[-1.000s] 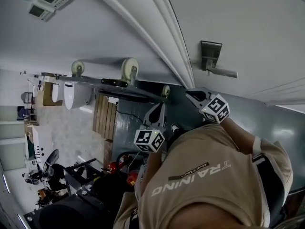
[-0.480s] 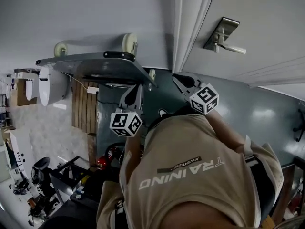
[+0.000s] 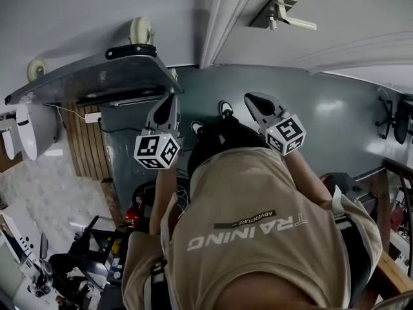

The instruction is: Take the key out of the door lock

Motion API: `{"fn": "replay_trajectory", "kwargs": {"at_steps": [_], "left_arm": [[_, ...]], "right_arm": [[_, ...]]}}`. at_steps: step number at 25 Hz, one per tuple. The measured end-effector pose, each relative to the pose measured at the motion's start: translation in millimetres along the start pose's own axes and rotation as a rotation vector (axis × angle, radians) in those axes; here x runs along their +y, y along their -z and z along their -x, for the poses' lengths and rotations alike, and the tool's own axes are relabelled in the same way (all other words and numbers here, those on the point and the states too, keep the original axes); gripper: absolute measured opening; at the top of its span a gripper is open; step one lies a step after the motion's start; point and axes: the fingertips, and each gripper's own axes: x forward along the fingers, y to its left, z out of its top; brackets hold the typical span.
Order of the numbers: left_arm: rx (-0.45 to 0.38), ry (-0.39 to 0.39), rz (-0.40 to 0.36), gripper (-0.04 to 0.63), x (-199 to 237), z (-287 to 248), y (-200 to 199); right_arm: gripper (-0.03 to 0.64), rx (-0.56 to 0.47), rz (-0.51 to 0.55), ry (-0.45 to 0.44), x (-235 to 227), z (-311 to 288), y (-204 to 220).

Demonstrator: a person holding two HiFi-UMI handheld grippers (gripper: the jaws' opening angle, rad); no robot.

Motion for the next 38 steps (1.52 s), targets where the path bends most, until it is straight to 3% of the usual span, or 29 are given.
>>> {"fn": "replay_trajectory", "kwargs": {"at_steps": [4, 7, 15, 22, 26, 33, 38], "left_arm": [[0.004, 0.092, -0.022, 0.009, -35.4, -19.8, -4.2], [0.017, 0.117, -0.044, 0.009, -51.9, -34.6, -10.7], [0.058, 0.094, -0.128, 0.009, -74.4, -76.1, -26.1], [0.036, 0.079, -0.229, 0.009, -100.9, -133.2, -62.9], [0.020, 0.106, -0.223, 0.009, -124.9, -165.1, -73.3], [0.115, 0.157, -0.210, 0.009, -150.2, -202.4, -48.2], [0.142, 0.186, -0.232, 0.009, -156.2, -224.1, -52.2]], "right_arm": [[0.015, -0.029, -0.008, 0.065, -19.6, 19.7, -3.7], [0.015, -0.060, -0.012, 0.092, -36.1, 28.7, -12.5], [0.015, -0.128, -0.047, 0.048, -78.9, 20.7, -18.0], [0.015, -0.245, -0.081, -0.008, -136.4, 9.5, -57.5], [0.015, -0.230, -0.077, -0.022, -167.2, 9.3, -60.3], [0.015, -0.229, -0.135, -0.003, -200.5, 8.5, -48.3], [0.015, -0.215, -0.148, -0.012, -207.0, 3.2, -43.0]]}}
